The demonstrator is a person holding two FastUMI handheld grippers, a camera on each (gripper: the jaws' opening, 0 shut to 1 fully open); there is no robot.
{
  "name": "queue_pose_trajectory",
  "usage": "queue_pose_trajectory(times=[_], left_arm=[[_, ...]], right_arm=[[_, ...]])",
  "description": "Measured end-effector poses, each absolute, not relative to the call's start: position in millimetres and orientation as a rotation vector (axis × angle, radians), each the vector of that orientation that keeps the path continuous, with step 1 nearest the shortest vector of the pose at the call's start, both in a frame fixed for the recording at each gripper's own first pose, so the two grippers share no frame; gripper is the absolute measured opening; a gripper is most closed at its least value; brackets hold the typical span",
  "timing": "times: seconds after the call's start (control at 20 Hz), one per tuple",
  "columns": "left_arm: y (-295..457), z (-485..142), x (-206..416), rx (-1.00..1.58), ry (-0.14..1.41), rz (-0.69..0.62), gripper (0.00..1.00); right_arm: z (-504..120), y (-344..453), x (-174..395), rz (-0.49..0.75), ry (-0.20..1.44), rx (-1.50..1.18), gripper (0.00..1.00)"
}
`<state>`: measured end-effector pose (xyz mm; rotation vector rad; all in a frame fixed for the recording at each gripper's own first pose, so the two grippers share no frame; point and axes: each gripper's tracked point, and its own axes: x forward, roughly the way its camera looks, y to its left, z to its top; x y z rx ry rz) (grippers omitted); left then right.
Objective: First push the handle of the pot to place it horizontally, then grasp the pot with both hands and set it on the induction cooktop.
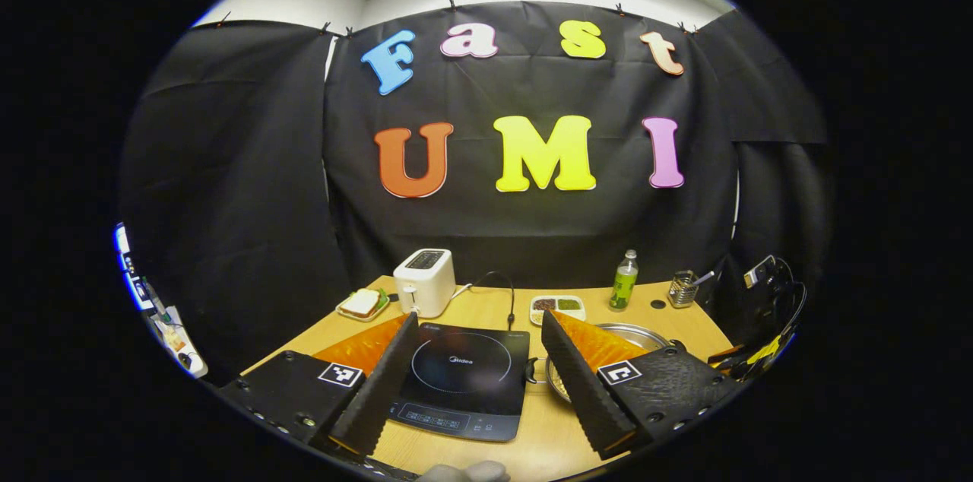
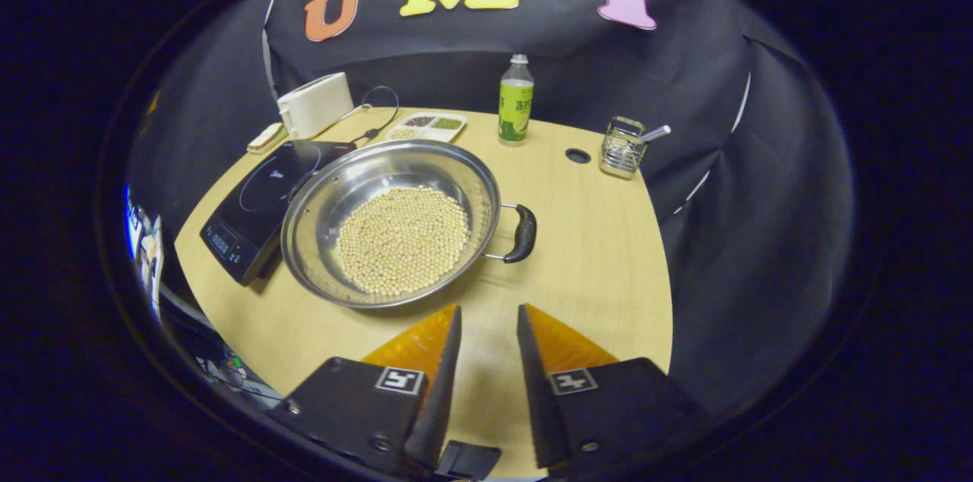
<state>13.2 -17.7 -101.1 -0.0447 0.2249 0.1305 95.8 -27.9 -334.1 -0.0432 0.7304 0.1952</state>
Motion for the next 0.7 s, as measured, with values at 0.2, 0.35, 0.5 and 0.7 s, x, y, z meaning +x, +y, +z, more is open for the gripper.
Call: queue_pose_trajectory(times=[0.2, 0.35, 0.5, 0.7], left_arm=[[-24, -118, 15, -0.077, 0.238, 0.035, 0.97], [-28, -142, 16, -0.081, 0.28, -0.003, 0.97], [-39, -182, 18, -0.083, 0.362, -0.03, 0.96], [-58, -230, 34, -0.097, 0.459, -0.052, 0.96]], right_arm=[[-327, -23, 65, 0.116, 0.711, 0.061, 0.89], [-325, -19, 47, 0.08, 0.697, 0.06, 0.91], [-323, -17, 41, 0.07, 0.685, 0.033, 0.91], [-331, -16, 54, 0.076, 0.699, 0.04, 0.95]])
